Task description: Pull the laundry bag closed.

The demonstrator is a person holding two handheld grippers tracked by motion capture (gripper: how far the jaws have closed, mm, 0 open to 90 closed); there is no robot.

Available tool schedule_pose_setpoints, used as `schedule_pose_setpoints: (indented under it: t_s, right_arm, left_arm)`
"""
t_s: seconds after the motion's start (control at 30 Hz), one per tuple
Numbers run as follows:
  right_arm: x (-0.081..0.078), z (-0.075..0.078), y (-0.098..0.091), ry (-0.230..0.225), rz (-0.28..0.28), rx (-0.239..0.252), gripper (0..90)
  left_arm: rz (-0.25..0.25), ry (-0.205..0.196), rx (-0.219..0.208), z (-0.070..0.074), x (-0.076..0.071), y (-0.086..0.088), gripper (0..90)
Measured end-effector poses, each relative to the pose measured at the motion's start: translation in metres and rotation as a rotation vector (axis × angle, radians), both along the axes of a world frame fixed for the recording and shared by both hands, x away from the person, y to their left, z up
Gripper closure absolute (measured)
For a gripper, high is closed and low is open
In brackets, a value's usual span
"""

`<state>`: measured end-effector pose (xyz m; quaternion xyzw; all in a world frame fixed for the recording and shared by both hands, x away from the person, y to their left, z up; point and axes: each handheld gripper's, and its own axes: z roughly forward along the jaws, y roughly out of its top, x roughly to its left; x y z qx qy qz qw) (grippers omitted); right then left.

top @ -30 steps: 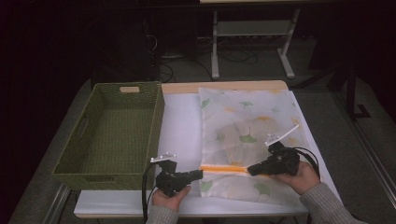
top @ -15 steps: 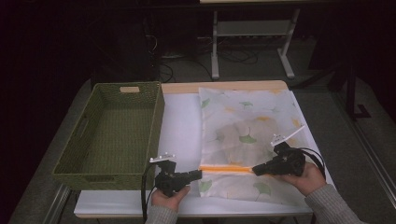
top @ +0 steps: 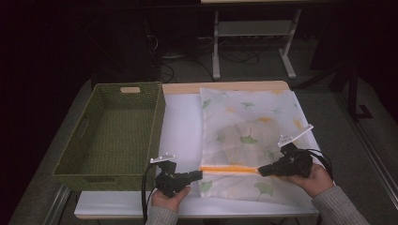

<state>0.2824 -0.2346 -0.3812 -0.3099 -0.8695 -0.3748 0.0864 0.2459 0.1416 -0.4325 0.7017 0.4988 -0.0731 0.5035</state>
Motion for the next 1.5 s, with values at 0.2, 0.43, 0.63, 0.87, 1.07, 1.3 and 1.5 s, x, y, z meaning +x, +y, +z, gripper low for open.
schedule_pose_setpoints:
  t_s: [0.2, 0.43, 0.63, 0.87, 1.07, 1.3, 1.5]
  right_arm:
    - [-0.001, -0.001, -0.005, 0.002, -0.004, 0.000, 89.6]
    - [-0.002, -0.001, -0.013, 0.003, -0.016, 0.000, 89.6]
    - [-0.004, -0.002, -0.019, 0.009, -0.022, 0.004, 89.6]
    - [-0.005, -0.002, -0.024, 0.006, -0.030, 0.006, 89.6]
    - [-0.006, -0.002, -0.031, 0.006, -0.041, 0.005, 89.6]
    - [-0.008, -0.002, -0.038, 0.012, -0.054, 0.007, 89.6]
    - [-0.008, -0.003, -0.043, 0.014, -0.063, 0.007, 89.6]
  left_arm:
    - [-0.002, 0.000, 0.003, 0.001, 0.001, 0.000, 86.3]
    - [0.002, 0.000, 0.007, 0.000, 0.001, 0.001, 86.3]
    - [0.003, 0.000, 0.007, 0.000, 0.001, 0.001, 86.3]
    - [0.003, 0.000, 0.012, 0.000, 0.001, 0.001, 86.3]
    - [0.003, 0.001, 0.015, 0.000, 0.001, 0.002, 86.3]
    - [0.003, 0.003, 0.015, 0.000, 0.001, 0.002, 86.3]
    - [0.007, 0.002, 0.018, 0.000, 0.001, 0.003, 86.3]
